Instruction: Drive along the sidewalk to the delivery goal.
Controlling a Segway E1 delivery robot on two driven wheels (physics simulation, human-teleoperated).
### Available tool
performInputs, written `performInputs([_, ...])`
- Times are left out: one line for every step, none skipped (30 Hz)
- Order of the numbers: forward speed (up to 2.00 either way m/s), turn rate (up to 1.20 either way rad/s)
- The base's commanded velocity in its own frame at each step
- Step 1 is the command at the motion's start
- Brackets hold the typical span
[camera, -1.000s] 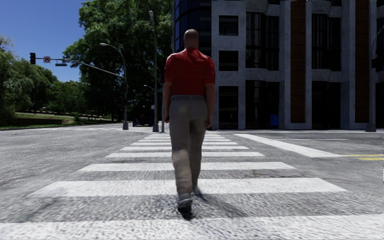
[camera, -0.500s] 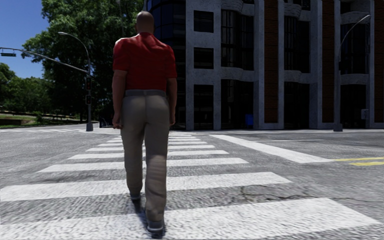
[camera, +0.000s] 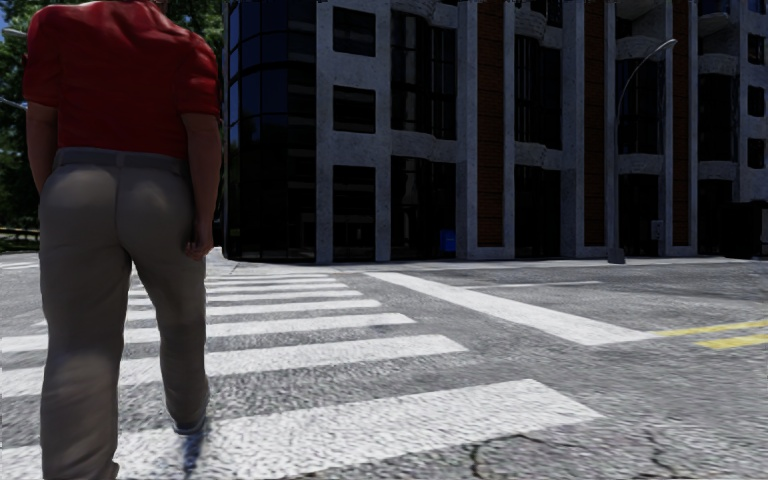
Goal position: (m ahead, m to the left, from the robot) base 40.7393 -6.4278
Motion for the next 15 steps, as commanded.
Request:
performInputs([1.74,0.00])
performInputs([1.74,0.00])
performInputs([1.74,0.00])
performInputs([1.74,0.00])
performInputs([1.74,0.00])
performInputs([1.74,0.00])
performInputs([1.74,0.00])
performInputs([1.74,0.00])
performInputs([1.74,0.00])
performInputs([1.74,0.00])
performInputs([1.74,0.00])
performInputs([1.74,0.00])
performInputs([1.74,0.00])
performInputs([1.74,0.00])
performInputs([1.74,0.00])
